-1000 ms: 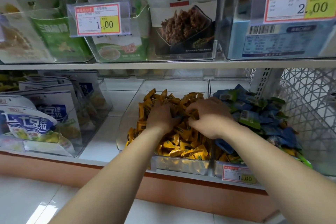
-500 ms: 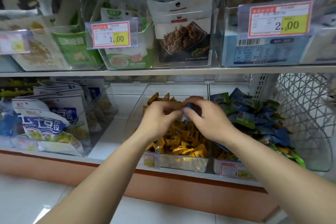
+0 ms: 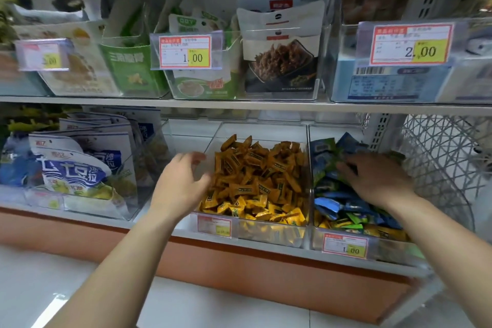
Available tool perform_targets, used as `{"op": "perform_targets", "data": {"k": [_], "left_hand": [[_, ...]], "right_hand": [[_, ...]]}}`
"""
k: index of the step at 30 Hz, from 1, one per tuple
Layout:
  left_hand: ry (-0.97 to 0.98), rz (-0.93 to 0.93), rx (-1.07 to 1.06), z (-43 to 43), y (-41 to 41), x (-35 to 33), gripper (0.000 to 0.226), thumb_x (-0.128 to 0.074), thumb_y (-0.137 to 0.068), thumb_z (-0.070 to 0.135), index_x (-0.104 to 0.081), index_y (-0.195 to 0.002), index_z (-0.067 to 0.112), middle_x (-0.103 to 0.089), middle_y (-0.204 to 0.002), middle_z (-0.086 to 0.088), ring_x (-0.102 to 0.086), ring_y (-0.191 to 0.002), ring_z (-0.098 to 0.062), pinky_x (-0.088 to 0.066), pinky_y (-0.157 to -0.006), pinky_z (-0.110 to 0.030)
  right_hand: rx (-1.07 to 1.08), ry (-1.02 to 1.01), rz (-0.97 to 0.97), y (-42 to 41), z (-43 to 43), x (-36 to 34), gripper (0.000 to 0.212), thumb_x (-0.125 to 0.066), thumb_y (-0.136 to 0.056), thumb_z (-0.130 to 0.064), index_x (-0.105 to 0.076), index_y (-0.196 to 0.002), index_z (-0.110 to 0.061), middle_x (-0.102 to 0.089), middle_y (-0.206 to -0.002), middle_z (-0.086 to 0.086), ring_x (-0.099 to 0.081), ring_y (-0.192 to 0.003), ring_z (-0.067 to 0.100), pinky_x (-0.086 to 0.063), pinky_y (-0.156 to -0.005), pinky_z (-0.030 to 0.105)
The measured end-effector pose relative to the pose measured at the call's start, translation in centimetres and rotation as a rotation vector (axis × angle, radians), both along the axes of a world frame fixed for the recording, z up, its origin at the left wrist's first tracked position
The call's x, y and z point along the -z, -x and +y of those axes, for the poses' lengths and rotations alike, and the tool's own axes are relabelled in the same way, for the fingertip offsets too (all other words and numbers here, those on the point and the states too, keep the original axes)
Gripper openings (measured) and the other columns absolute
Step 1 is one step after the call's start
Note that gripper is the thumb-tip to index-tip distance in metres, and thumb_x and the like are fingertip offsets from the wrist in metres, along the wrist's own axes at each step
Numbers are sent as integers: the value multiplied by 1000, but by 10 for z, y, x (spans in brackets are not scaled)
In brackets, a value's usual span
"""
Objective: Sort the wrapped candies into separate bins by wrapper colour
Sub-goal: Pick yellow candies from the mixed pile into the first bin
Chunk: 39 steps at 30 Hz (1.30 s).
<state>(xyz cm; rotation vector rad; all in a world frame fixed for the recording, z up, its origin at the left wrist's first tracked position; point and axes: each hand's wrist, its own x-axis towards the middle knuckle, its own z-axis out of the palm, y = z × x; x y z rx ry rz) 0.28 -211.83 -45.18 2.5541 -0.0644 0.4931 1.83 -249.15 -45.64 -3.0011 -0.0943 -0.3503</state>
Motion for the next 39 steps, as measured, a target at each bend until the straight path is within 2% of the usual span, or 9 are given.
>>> {"op": "perform_targets", "data": {"k": [3,6,13,20,25,30,33,36,39], "left_hand": [[-25,132,-43,8,-4,16,64,-67,-88,38,-44,-143,15,-54,-138,-8,-55,-121,-23,-48,-99,-37],[37,267,-11,13,-9,29,69,-69,-89,38,-39,-146,14,-61,-131,-7,-59,-116,-25,-50,-98,-39],[88,270,74,27,-19,44,61,-71,-86,33,-47,-139,18,-64,-124,0,-61,-103,-17,-44,-82,-25],[132,240,113,39,-27,45,46,-64,-90,35,-58,-133,23,-70,-115,7,-65,-99,-14,-52,-87,-30],[119,258,125,51,-26,41,40,-64,-90,39,-62,-128,31,-68,-115,13,-64,-102,-13,-53,-91,-36],[119,269,126,47,-27,39,37,-65,-89,37,-65,-125,30,-69,-112,12,-64,-100,-13,-53,-90,-33],[133,272,119,45,-27,38,33,-66,-89,34,-66,-122,29,-67,-107,13,-63,-96,-12,-49,-83,-26],[150,276,121,44,-26,37,33,-65,-90,32,-66,-123,27,-64,-104,14,-62,-94,-12,-44,-80,-23],[173,287,134,44,-26,37,33,-65,-91,29,-65,-123,26,-64,-106,13,-62,-95,-11,-44,-80,-21]], "right_hand": [[-37,-26,-165,3,21,-14,34,-41,-98,-42,-69,-96,-23,-68,-92,-1,-61,-81,22,-44,-62,30],[-181,-136,-234,6,66,-28,23,-54,-91,-38,-72,-102,-30,-71,-105,-3,-63,-91,23,-53,-73,34],[-525,-152,294,-41,186,6,49,-63,-90,-47,-53,-136,-34,-54,-137,-7,-54,-120,14,-50,-98,34],[-426,-89,623,-92,218,39,90,-68,-71,-74,-28,-148,-51,-15,-162,-6,-26,-145,27,-33,-113,39],[-468,-53,553,-95,195,38,69,-71,-79,-56,-45,-141,-40,-55,-138,-9,-53,-117,15,-43,-85,25],[-375,167,302,-95,159,12,47,-64,-79,-59,-56,-122,-41,-64,-117,-10,-59,-97,17,-43,-69,31],[-248,214,262,-99,143,1,48,-55,-74,-68,-58,-109,-36,-64,-102,-6,-58,-88,20,-41,-69,33],[-129,324,186,-100,142,-6,40,-62,-81,-44,-58,-116,-26,-60,-108,4,-56,-97,25,-43,-76,36],[-286,120,71,-88,170,-6,39,-65,-83,-40,-60,-121,-32,-57,-119,0,-54,-111,24,-46,-84,40]]}}
